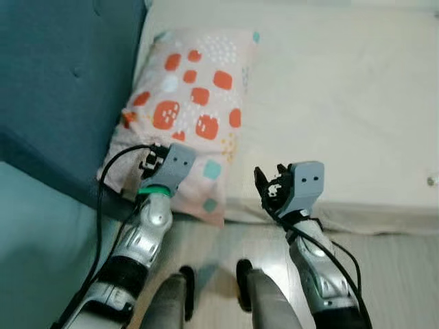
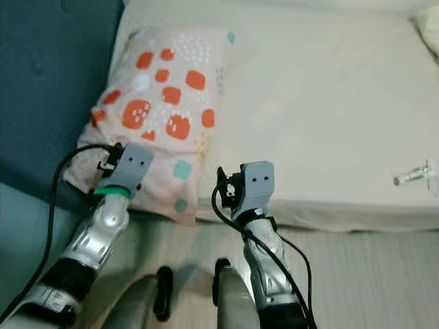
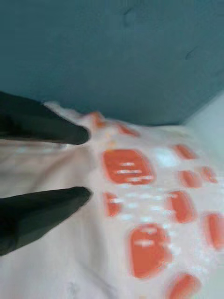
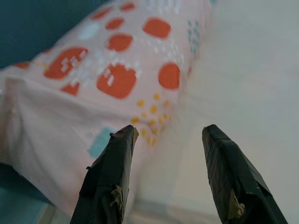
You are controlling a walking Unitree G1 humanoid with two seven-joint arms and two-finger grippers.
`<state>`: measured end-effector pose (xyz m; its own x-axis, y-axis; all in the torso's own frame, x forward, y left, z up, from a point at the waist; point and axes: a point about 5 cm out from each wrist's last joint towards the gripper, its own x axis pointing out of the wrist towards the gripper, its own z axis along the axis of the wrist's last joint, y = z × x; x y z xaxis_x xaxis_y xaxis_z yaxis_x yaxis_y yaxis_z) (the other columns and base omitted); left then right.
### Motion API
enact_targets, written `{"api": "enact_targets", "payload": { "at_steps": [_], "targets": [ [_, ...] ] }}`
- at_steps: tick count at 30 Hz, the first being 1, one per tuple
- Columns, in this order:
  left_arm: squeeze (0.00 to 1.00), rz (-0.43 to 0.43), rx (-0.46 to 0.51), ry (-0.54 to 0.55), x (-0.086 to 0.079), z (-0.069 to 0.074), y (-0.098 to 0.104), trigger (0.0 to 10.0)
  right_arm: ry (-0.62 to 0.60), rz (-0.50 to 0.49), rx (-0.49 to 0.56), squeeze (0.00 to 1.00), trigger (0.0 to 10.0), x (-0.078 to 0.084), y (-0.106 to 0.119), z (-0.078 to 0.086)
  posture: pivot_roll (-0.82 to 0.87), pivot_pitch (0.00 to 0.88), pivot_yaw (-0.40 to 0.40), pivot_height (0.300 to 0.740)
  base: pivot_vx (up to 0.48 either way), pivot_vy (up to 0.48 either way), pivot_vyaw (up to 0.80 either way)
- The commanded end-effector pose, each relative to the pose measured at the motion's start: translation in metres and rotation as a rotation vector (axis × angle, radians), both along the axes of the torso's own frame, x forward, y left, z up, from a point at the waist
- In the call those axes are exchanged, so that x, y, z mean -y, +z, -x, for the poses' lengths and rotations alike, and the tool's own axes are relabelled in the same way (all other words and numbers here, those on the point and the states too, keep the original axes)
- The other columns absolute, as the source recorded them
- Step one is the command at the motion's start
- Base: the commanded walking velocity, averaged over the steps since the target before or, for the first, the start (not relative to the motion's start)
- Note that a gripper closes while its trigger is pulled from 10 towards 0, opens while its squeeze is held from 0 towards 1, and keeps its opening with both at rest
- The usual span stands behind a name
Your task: Clean up the room
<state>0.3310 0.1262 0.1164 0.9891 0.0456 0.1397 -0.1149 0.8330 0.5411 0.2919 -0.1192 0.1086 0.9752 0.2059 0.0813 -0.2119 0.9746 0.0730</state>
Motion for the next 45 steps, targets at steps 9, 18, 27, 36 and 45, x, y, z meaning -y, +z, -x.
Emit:
{"api": "enact_targets", "payload": {
  "at_steps": [9,18,27,36,45],
  "targets": [
    [0.0,0.31,-0.041,-0.402,0.047,0.019,0.019,10.0,0.006,-0.029,0.005,0.0,10.0,-0.003,-0.007,-0.001,-0.07,0.062,0.087,0.74,0.0,0.0,0.0],
    [0.0,0.397,-0.129,-0.466,0.053,0.016,0.019,10.0,0.003,-0.041,0.018,0.0,10.0,-0.002,-0.01,-0.002,-0.1,0.03,0.102,0.74,0.0,0.0,0.0],
    [0.0,0.413,-0.178,-0.47,0.046,0.01,0.017,10.0,0.033,-0.072,0.015,0.0,10.0,-0.009,-0.01,-0.006,-0.09,0.032,0.101,0.74,0.0,0.0,0.0],
    [0.0,0.382,-0.219,-0.435,0.043,0.013,0.006,10.0,0.039,-0.073,-0.004,0.0,10.0,-0.009,-0.015,-0.003,-0.1,0.026,0.086,0.74,0.0,0.0,0.0],
    [0.0,0.363,-0.232,-0.453,0.045,0.014,0.002,10.0,0.019,-0.093,-0.007,0.0,10.0,-0.004,-0.014,-0.005,-0.1,0.032,0.072,0.74,0.0,0.0,0.0]
  ]
}}
